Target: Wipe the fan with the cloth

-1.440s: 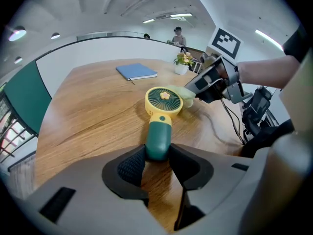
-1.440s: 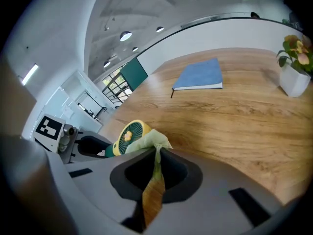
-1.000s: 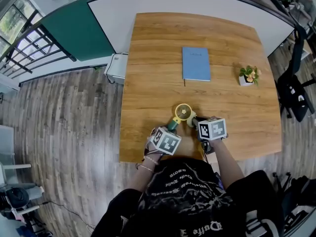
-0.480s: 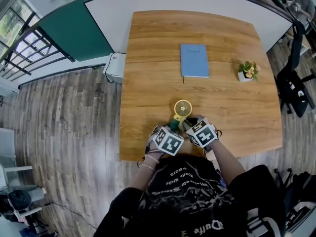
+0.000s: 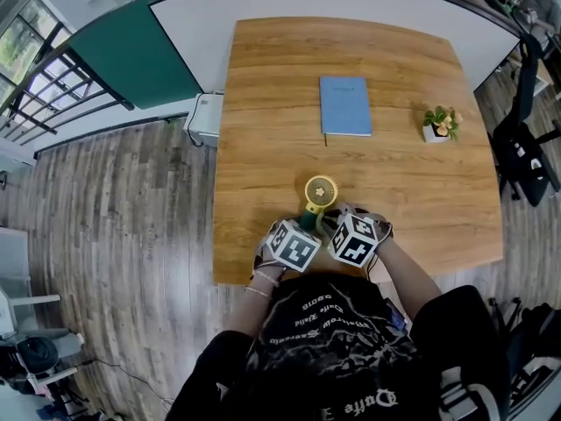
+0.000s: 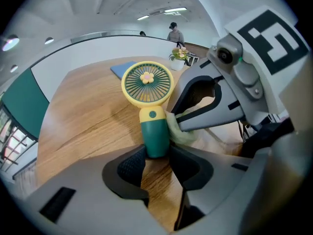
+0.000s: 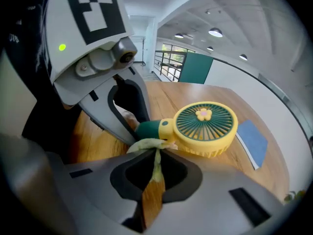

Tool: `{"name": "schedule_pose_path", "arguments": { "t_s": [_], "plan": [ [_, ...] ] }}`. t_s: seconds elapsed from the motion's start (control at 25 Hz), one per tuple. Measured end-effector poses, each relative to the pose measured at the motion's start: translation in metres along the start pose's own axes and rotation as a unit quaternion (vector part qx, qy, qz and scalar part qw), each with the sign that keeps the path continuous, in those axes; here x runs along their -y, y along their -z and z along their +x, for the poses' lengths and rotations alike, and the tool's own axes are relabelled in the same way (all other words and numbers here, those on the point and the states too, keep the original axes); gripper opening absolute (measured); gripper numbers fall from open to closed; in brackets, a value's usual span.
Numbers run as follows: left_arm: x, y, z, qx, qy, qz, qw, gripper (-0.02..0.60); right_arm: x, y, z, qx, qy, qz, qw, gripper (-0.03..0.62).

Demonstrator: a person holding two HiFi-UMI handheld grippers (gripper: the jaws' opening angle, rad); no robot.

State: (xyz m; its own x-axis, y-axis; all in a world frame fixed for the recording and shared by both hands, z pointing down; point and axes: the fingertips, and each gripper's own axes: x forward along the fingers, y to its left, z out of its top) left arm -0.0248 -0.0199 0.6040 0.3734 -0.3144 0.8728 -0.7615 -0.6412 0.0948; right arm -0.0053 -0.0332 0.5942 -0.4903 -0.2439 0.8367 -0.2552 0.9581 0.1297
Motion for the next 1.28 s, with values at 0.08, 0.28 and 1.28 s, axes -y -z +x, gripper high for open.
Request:
{"name": "schedule_pose_path", "arguments": {
  "t_s": [0.08,0.28,1.28],
  "plan": [
    [-0.002,0.000,0.000,0.012,0.013,-0.035,0.9992,0.172,-0.008,-0.003,0.000,-0.001,-0.011,-0.031,0.999,0.029],
    [-0.001,0.001,-0.006,0.020,0.052,-0.095,0.9939,0.170,-0.024,-0.004,-0.002,0.000,-0.030,-0.095,0.995,0.029],
    [-0.010,-0.052,0.032,-0.003,-0.010,0.010,0.9999,0.256,0.029,0.062,-0.062,0.098,0.037,0.239,0.965,0.032]
  ]
}}
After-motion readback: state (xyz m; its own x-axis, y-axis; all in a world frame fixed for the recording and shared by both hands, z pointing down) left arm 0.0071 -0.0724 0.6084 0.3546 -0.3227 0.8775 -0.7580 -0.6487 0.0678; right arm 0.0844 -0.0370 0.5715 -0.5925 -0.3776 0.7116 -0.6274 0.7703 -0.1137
